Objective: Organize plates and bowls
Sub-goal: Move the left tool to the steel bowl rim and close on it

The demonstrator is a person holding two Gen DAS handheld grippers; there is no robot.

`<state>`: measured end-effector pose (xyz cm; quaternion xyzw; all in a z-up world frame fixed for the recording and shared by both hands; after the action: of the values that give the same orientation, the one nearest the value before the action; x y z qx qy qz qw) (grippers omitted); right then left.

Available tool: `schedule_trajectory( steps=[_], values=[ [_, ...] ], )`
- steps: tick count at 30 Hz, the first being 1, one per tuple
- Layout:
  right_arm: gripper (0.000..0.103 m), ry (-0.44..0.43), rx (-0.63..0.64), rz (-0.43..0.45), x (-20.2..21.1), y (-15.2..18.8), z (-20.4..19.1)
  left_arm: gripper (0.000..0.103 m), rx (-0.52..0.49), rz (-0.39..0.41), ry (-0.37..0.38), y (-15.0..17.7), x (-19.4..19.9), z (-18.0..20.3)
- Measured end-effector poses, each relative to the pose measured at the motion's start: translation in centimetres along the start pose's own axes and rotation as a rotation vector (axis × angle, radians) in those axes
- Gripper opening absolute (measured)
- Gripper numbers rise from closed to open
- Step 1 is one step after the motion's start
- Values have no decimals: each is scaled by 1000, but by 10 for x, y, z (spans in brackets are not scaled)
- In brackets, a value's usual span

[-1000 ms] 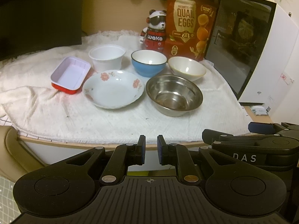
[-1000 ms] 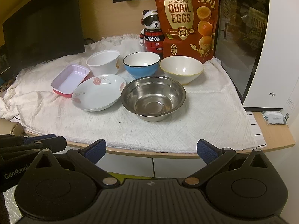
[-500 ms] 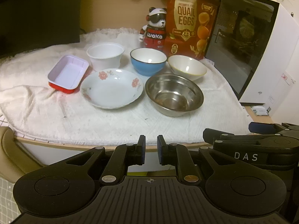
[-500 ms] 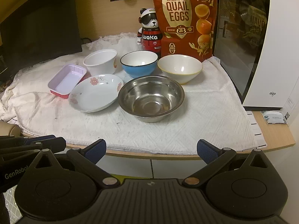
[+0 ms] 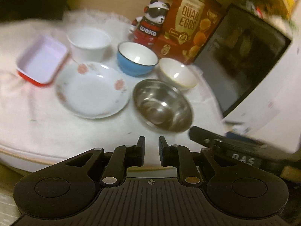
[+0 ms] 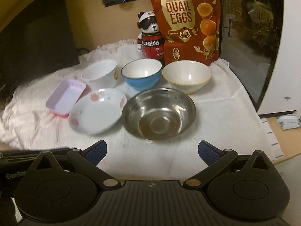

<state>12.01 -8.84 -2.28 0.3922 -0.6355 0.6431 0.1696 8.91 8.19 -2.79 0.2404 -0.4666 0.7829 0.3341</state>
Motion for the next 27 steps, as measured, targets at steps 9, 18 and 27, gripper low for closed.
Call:
schedule_trajectory(
  steps=[9,18,27],
  values=[
    [103,74,-90,-18,-62,-28,-31,18,-111,-61,-40,-49,-31,-57],
    [103,141,-283,-96,-89,-31,-31,18,-210,-177,20,-98,-74,-88],
    [103,90,-213,-199,-115,-29,31,18,-247,-155,29,-110,-126,-42]
  ],
)
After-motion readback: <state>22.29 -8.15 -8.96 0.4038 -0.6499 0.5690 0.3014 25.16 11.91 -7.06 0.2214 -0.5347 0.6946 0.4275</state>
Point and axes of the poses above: each gripper's, at about its wrist camera, not at the fingertips, and x roughly against the way its jaws point, z to its right, y to its underside, the point moved 1 cm from there along -x, roughly the way its jaws point, and after that the axes turned 1 degree about -z, right-handed, at the moved point
